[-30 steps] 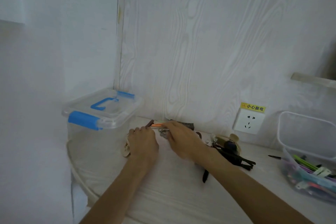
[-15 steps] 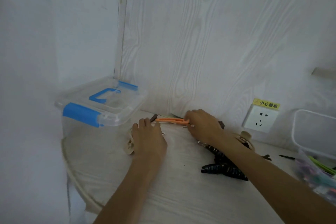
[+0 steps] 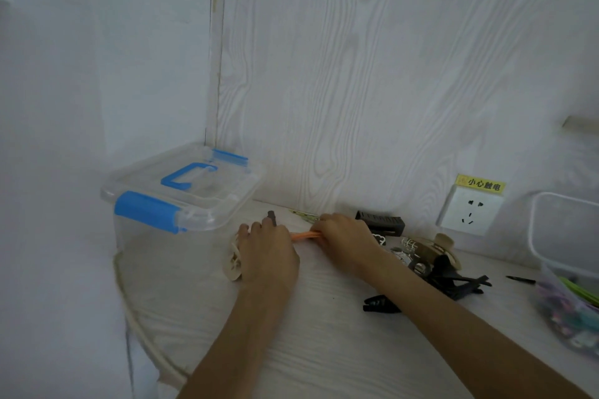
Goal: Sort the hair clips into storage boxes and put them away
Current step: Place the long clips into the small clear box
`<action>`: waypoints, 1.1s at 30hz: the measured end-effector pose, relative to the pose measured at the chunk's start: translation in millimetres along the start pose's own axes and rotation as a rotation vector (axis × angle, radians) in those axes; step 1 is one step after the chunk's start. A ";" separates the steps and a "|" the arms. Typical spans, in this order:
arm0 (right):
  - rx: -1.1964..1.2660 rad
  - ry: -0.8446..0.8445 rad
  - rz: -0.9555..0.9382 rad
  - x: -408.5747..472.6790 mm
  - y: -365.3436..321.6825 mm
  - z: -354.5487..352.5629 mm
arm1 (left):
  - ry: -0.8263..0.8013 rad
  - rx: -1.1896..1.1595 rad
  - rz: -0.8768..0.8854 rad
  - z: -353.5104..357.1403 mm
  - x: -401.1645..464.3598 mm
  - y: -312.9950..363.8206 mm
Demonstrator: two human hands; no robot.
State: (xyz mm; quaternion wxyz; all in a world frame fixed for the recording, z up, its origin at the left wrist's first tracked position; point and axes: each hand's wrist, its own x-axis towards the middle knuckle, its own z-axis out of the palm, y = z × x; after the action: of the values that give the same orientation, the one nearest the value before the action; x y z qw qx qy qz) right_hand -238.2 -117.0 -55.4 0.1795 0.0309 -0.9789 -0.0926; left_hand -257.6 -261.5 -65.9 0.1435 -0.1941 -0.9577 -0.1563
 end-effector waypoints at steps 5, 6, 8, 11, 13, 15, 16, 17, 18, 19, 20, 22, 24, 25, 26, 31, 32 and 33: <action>0.061 0.035 0.060 -22.5 -0.2 -11.8 | -0.006 -0.054 0.031 -1.7 -1.5 -1.9; 0.053 0.030 0.072 -23.5 -0.7 -10.9 | -0.010 -0.080 0.027 -1.5 -1.5 -3.4; 0.041 0.040 0.114 -33.3 1.9 -20.4 | -0.014 -0.060 0.040 -8.7 -6.1 0.1; 0.151 0.083 0.253 -36.4 9.6 -28.8 | -0.015 0.014 0.053 -12.0 -10.4 0.2; 0.384 0.156 0.400 -37.4 15.3 -39.5 | -0.013 0.021 0.096 -13.8 -11.5 0.4; 0.657 0.229 0.526 -39.9 21.2 -54.8 | -0.011 0.006 0.161 -14.8 -11.5 2.1; 0.796 0.251 0.577 -42.0 23.4 -63.6 | -0.024 -0.010 0.209 -15.3 -10.8 3.6; 0.946 0.252 0.629 -45.2 25.7 -72.0 | -0.049 -0.025 0.254 -14.7 -9.8 4.1; 1.096 0.230 0.680 -50.6 28.2 -80.9 | -0.085 -0.044 0.281 -16.7 -9.9 6.9; 1.209 0.184 0.718 -55.7 30.1 -87.1 | -0.127 -0.053 0.292 -18.2 -10.4 8.8; 1.267 0.122 0.737 -61.8 33.3 -91.1 | -0.158 -0.055 0.298 -20.2 -11.1 11.8; 1.289 0.009 0.735 -74.9 40.8 -93.6 | -0.192 -0.073 0.302 -21.3 -11.3 18.5; 1.306 -0.056 0.728 -86.9 45.2 -93.1 | -0.209 -0.122 0.275 -20.3 -10.0 21.9; 1.330 -0.065 0.735 -95.2 48.9 -92.8 | -0.220 -0.141 0.252 -20.0 -10.5 25.2; 1.365 -0.067 0.742 -102.3 52.0 -92.8 | -0.229 -0.154 0.226 -19.5 -10.9 27.8; 1.422 -0.059 0.744 -135.1 69.0 -100.5 | -0.079 -0.132 0.164 -11.6 -14.9 37.2; 1.386 -0.045 0.744 -142.4 73.5 -104.8 | -0.037 -0.119 0.151 -10.0 -16.2 38.6; 1.338 -0.026 0.738 -148.9 77.8 -111.0 | -0.005 -0.113 0.141 -8.8 -16.4 38.5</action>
State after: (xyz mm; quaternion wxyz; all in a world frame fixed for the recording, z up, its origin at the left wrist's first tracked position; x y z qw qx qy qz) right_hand -61.7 -45.6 10.1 0.1302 -0.1972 -0.7752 0.5859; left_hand -225.2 -236.3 -54.0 0.1406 -0.2690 -0.9318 -0.1992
